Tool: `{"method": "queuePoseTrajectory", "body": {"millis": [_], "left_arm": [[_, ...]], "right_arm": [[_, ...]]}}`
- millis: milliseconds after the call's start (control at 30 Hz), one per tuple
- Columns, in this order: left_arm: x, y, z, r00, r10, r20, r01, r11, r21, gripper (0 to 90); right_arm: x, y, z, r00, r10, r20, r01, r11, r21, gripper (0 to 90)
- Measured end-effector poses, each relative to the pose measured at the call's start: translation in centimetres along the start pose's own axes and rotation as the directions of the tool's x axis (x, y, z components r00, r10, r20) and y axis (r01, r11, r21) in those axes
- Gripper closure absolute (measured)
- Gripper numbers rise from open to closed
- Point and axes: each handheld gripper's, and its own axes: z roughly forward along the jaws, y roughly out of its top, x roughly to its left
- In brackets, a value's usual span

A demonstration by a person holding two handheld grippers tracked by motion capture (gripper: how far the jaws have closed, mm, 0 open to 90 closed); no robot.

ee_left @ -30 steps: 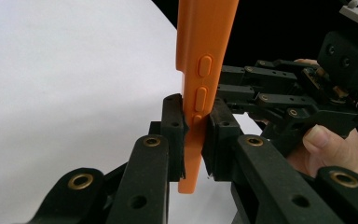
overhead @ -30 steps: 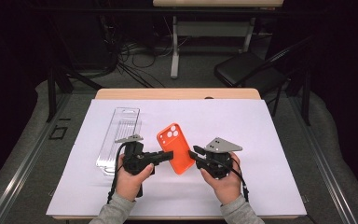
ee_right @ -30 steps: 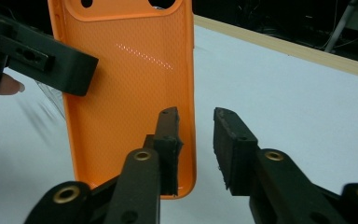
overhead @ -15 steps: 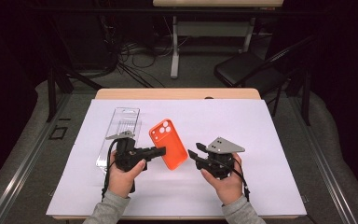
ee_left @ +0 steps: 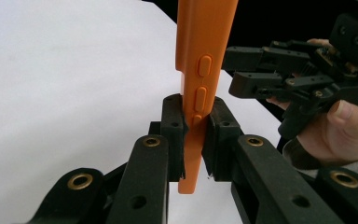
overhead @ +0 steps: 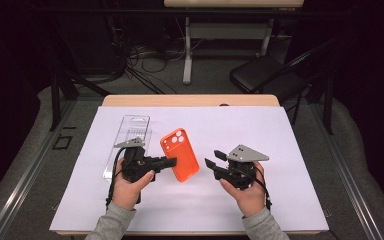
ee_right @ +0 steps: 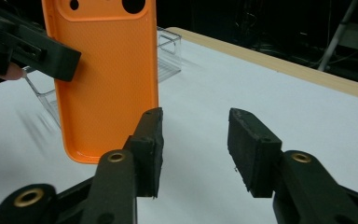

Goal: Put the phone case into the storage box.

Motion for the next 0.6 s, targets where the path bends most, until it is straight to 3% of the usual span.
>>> {"method": "queuePoseTrajectory", "body": {"millis": [333,600], "left_arm": [[0.09,0.27,-0.19,0.9960,0.087,0.018,-0.088,0.9952,0.043,80.2],[-0.39,0.53,-0.59,0.9837,0.171,0.054,-0.175,0.9818,0.074,80.2]], "right_arm": [[-0.29,0.30,-0.40,0.9959,-0.014,-0.089,0.013,1.000,-0.007,53.1],[-0.63,0.66,-0.90,0.9785,-0.040,-0.203,0.036,0.999,-0.022,51.8]]}}
